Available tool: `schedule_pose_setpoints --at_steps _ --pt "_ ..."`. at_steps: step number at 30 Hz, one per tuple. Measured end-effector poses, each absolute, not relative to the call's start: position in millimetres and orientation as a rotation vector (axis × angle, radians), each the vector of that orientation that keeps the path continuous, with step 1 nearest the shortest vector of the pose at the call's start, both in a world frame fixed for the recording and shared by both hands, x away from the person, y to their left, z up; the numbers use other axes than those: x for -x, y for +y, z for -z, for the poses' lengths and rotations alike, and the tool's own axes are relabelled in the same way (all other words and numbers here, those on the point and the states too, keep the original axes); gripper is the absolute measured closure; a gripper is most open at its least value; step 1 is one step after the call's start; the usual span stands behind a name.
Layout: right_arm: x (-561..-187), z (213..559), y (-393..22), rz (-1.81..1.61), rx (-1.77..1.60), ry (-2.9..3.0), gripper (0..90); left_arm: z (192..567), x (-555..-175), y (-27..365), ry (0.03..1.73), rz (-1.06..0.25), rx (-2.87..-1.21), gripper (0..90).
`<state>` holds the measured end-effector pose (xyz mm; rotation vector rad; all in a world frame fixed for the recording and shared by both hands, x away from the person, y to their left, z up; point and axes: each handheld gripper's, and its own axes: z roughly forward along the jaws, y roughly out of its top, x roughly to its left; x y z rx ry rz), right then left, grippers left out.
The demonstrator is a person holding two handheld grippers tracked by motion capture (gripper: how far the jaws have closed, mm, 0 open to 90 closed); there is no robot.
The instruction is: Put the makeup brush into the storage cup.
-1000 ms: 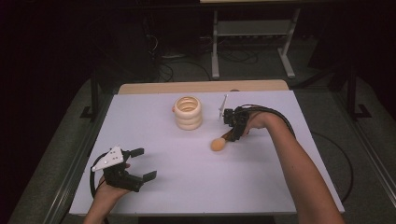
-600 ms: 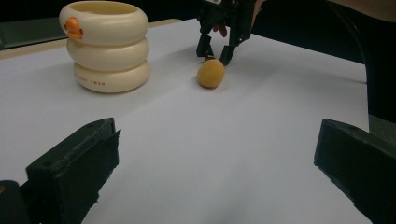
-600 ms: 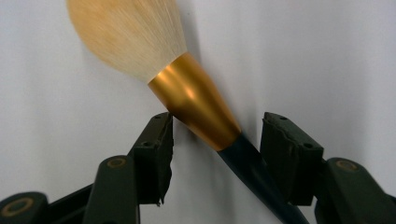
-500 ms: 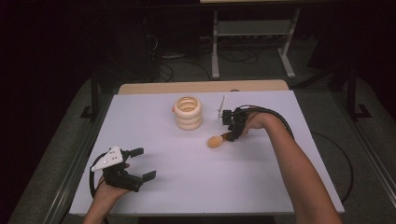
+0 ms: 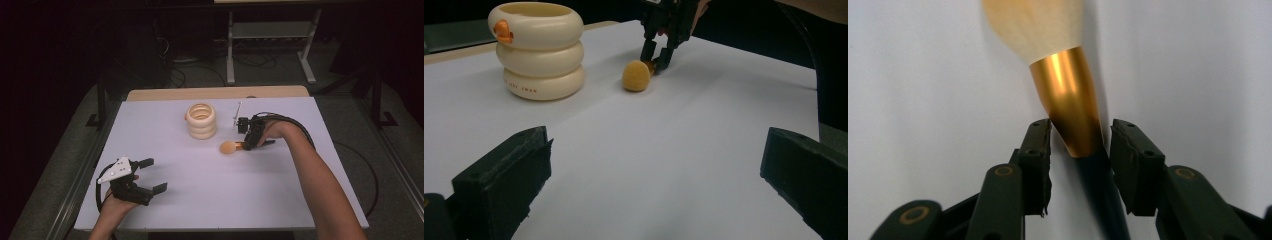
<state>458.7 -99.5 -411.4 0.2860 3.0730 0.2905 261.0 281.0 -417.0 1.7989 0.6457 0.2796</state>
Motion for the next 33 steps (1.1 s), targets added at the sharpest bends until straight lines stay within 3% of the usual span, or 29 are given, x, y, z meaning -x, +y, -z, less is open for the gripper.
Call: schedule_pose_setpoints --at_steps 8,20,33 --pt "-459 410 -100 -0.297 -0.345 3.086 67.0 417 -261 281 0.645 -0.281 -1.799 0.0" --pt "-459 408 -89 -0.342 -0.307 3.045 55.7 417 -261 280 0.643 -0.279 -1.802 0.0" --pt "-462 416 -78 -0.336 -0.297 3.052 57.5 417 -261 281 0.646 -0.277 -1.796 0.0"
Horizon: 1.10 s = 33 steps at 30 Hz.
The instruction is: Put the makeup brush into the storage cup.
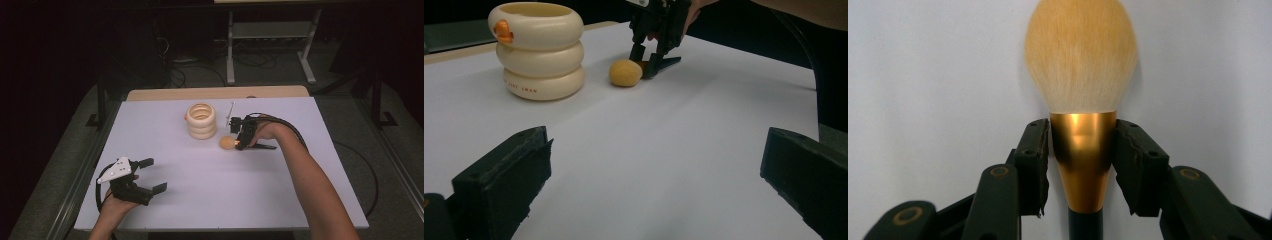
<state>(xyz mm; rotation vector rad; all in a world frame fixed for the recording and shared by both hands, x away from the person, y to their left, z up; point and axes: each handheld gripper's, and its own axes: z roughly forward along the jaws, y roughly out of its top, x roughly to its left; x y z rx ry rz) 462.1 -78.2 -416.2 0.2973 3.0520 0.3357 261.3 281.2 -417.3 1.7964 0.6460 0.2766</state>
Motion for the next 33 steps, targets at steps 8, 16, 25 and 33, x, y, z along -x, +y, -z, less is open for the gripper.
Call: schedule_pose_setpoints --at_steps 8,16,25,33 --pt "-462.6 418.9 -75.7 -0.318 -0.291 3.053 59.2 417.3 -261.3 281.3 0.646 -0.277 -1.796 0.0" --pt "-463.0 419.4 -75.0 -0.309 -0.299 3.061 59.7 417.6 -261.8 280.4 0.64 -0.278 -1.803 0.0" --pt "-463.5 419.4 -76.2 -0.322 -0.286 3.066 61.0 417.5 -261.6 281.1 0.644 -0.276 -1.801 0.0" --pt "-464.1 418.0 -77.1 -0.358 -0.317 3.056 61.1 416.9 -261.1 281.3 0.645 -0.278 -1.796 0.0"
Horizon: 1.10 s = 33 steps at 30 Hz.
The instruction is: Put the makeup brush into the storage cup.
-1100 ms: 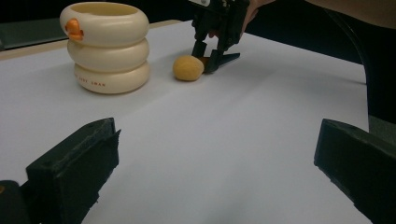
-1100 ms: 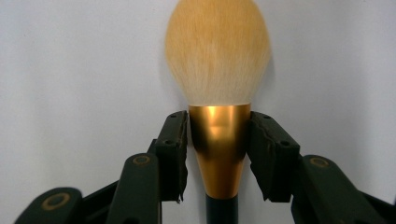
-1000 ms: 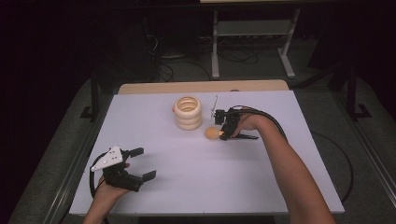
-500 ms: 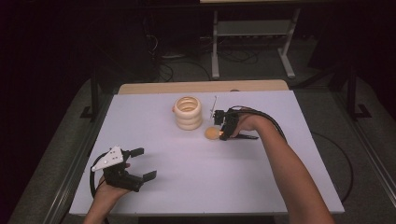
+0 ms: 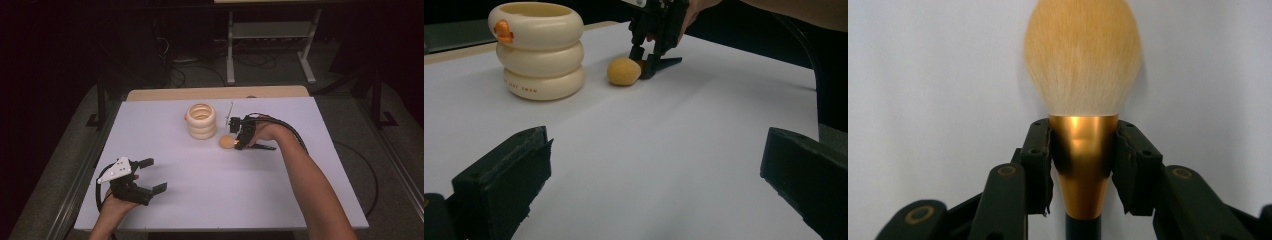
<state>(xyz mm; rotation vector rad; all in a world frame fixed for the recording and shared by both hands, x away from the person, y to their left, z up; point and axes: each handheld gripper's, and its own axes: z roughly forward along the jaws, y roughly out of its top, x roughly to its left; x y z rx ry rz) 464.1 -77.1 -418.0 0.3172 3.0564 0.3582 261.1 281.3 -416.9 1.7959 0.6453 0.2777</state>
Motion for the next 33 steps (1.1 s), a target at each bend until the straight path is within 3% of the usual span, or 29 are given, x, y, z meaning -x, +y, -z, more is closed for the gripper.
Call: schedule_pose_setpoints --at_steps 33 --pt "-439 373 -127 -0.825 -0.592 2.891 61.5 417 -261 280 0.642 -0.279 -1.8 0.0"
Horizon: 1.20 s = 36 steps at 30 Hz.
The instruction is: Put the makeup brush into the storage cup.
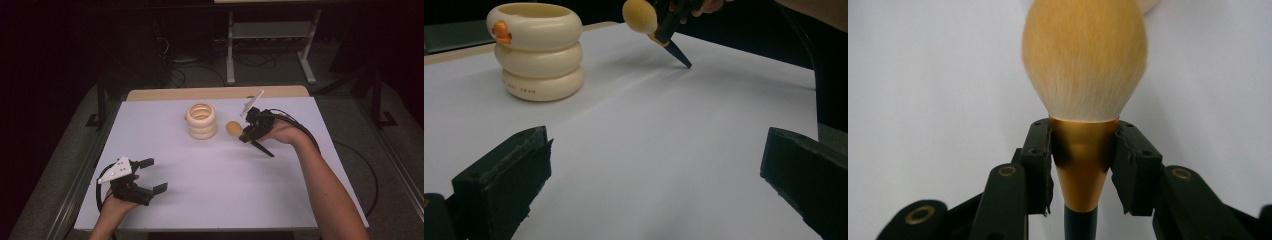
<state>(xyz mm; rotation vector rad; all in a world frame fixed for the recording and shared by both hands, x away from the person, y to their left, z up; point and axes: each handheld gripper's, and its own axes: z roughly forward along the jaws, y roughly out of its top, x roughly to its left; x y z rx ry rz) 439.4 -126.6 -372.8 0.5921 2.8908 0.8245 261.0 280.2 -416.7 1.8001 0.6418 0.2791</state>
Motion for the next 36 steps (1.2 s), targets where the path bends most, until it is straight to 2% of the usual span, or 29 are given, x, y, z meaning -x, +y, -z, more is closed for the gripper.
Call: schedule_pose_setpoints --at_steps 22,36 --pt "-414 353 -152 -1.141 -0.826 2.695 61.6 417 -261 280 0.64 -0.281 -1.796 0.0" --pt "-400 350 -156 -1.333 -0.836 2.546 61.6 416 -262 277 0.63 -0.285 -1.798 0.0"
